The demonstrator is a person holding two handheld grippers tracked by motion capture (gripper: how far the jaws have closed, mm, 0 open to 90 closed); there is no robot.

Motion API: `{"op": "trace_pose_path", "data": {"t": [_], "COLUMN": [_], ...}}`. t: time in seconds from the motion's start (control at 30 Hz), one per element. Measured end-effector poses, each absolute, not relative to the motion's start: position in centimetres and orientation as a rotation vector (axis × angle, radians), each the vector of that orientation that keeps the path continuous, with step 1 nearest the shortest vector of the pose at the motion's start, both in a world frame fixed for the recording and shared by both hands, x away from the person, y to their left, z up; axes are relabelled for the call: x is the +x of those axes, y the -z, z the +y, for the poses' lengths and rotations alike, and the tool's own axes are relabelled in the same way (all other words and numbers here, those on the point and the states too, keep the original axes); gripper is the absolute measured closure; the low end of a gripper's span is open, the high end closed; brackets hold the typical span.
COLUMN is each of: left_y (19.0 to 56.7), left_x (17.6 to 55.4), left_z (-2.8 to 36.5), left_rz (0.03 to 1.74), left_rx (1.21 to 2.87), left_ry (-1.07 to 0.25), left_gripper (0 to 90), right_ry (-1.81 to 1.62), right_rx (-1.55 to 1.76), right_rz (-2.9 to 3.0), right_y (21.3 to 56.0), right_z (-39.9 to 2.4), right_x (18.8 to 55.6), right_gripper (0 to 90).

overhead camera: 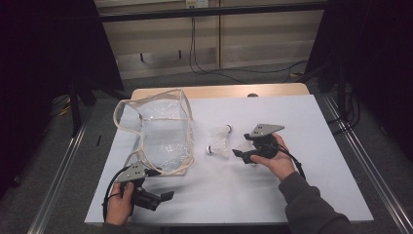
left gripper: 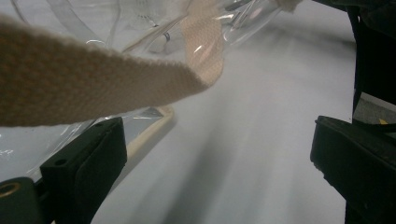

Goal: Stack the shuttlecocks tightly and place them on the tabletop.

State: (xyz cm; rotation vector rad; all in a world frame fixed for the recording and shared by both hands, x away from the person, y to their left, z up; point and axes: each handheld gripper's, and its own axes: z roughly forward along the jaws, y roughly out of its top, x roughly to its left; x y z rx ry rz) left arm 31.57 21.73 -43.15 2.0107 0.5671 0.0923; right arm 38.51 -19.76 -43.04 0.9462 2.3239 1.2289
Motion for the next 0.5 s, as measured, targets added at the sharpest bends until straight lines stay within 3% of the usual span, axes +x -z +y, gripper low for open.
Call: {"op": "trace_pose_path", "data": {"t": [0.5], "left_y": [43.1], "left_x": [31.5], "left_z": [21.7], "left_rz": [0.567], "left_rx": [2.014], "left_ry": [-0.094], "left_gripper": [3.9], "right_ry": [-1.198], "right_rx": [0.982], "right_rz": [2.319], "right_y": [43.1], "right_z": [-22.0], "right_x": [37.8], "right_gripper": [31.9]}}
